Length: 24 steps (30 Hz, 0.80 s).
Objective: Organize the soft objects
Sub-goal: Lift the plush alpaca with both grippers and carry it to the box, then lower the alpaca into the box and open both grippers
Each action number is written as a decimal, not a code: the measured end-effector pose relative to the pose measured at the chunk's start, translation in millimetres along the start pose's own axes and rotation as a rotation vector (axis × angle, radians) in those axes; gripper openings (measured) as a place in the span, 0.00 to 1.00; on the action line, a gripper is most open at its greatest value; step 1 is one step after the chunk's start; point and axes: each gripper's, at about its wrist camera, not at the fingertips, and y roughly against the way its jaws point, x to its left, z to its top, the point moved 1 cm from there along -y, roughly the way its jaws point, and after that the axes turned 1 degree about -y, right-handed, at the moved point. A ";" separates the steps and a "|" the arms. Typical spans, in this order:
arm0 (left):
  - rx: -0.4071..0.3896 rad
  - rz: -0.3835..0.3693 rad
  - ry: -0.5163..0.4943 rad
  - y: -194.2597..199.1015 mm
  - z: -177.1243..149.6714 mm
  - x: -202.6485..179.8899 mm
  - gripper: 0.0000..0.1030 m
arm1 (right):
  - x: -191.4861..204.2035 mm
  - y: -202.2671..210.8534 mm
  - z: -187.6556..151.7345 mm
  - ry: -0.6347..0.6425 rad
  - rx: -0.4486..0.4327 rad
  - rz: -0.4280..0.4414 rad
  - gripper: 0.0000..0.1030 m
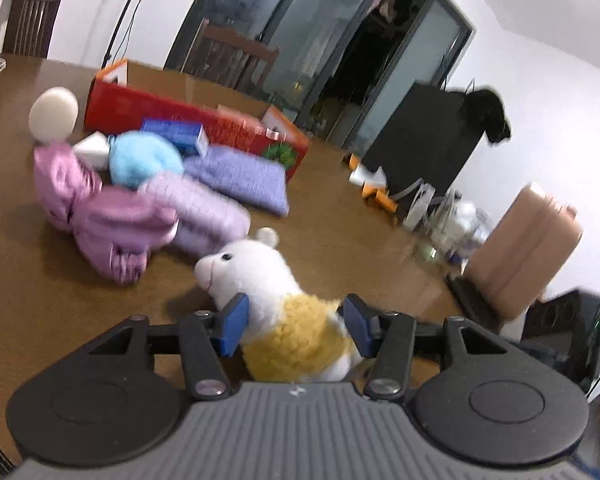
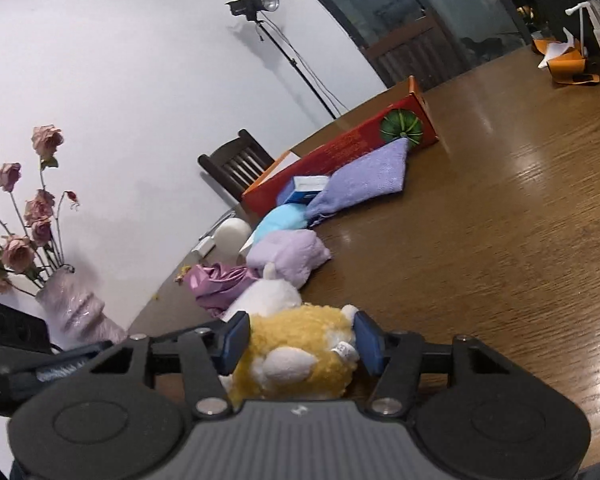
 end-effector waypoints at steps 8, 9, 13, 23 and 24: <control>-0.159 0.000 -0.071 -18.7 123.8 7.9 0.50 | 46.5 -41.8 109.0 0.103 -0.111 0.030 0.53; -0.161 0.004 -0.074 -30.1 146.7 17.2 0.50 | 50.8 -59.6 131.7 0.121 -0.123 0.028 0.53; -0.108 0.055 0.027 -87.5 227.2 70.8 0.49 | 59.2 -133.3 204.5 0.139 -0.152 -0.001 0.49; 0.058 0.238 0.088 -182.6 273.2 178.2 0.48 | 33.7 -302.0 253.7 0.123 0.071 -0.072 0.45; 0.071 0.261 0.065 -185.5 270.6 181.5 0.48 | 31.8 -309.1 250.5 0.124 0.095 -0.076 0.45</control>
